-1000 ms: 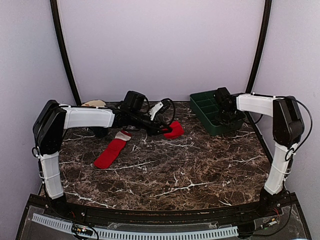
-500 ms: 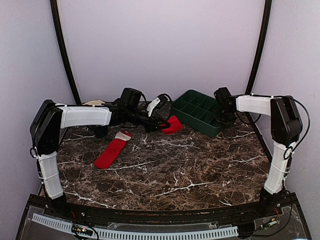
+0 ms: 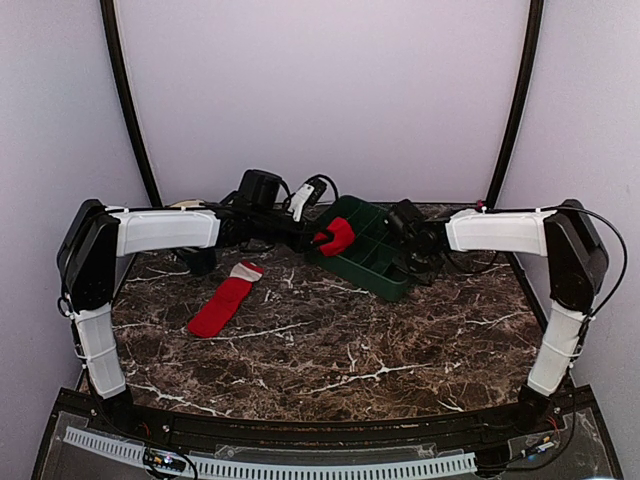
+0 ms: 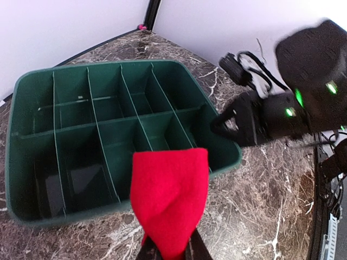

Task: Roll the socks
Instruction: Move the bin to the center of the board.

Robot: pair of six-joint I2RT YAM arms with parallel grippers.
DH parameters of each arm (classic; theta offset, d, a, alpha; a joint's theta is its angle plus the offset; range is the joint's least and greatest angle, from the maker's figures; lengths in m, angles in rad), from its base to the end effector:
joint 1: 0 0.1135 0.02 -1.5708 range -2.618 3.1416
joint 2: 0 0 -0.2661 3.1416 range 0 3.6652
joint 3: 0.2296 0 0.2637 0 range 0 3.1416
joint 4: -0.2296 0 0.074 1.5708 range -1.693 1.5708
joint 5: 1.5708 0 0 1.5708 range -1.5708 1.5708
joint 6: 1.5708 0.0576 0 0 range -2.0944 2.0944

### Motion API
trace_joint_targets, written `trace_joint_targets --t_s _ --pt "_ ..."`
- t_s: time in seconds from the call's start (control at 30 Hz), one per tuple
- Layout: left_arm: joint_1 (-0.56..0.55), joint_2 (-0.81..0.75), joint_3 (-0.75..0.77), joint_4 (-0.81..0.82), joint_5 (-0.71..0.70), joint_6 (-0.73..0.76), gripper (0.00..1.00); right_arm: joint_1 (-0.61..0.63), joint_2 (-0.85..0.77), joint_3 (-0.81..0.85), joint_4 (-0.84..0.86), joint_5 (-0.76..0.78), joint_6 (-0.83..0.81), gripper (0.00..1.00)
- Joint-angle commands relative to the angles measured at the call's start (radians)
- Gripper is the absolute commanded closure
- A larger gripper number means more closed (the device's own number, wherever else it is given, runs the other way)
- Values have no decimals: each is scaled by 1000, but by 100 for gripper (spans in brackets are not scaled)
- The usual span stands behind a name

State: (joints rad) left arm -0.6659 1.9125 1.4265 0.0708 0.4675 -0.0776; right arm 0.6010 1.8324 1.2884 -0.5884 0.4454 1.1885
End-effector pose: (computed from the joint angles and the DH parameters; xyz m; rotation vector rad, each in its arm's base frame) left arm 0.3606 -0.3163 0.2468 0.8938 1.8590 -0.9349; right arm 0.3382 0.2018 0.1749 0.8533 2.3808 0.0810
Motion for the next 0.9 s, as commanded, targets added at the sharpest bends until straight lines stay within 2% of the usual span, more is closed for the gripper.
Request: trace_joint_targets --t_s 0.0,0.17,0.37,0.53,0.7,0.87 --pt "-16 -55 61 -60 -100 -50 100 151 -26 -20 -144 45 229 100" --pt "-43 -53 100 -179 -227 -37 100 264 -14 -9 -179 89 445 100" --pt "-84 -82 85 -260 -360 -12 100 325 7 27 -168 94 508 95" --pt "-126 -78 82 -284 -431 11 100 366 -17 -4 -70 89 475 84" --pt "-163 -65 81 -284 -464 18 100 384 -52 -29 -42 98 434 67" --pt "-184 -43 96 -290 -498 21 100 386 -117 -76 -13 112 409 61"
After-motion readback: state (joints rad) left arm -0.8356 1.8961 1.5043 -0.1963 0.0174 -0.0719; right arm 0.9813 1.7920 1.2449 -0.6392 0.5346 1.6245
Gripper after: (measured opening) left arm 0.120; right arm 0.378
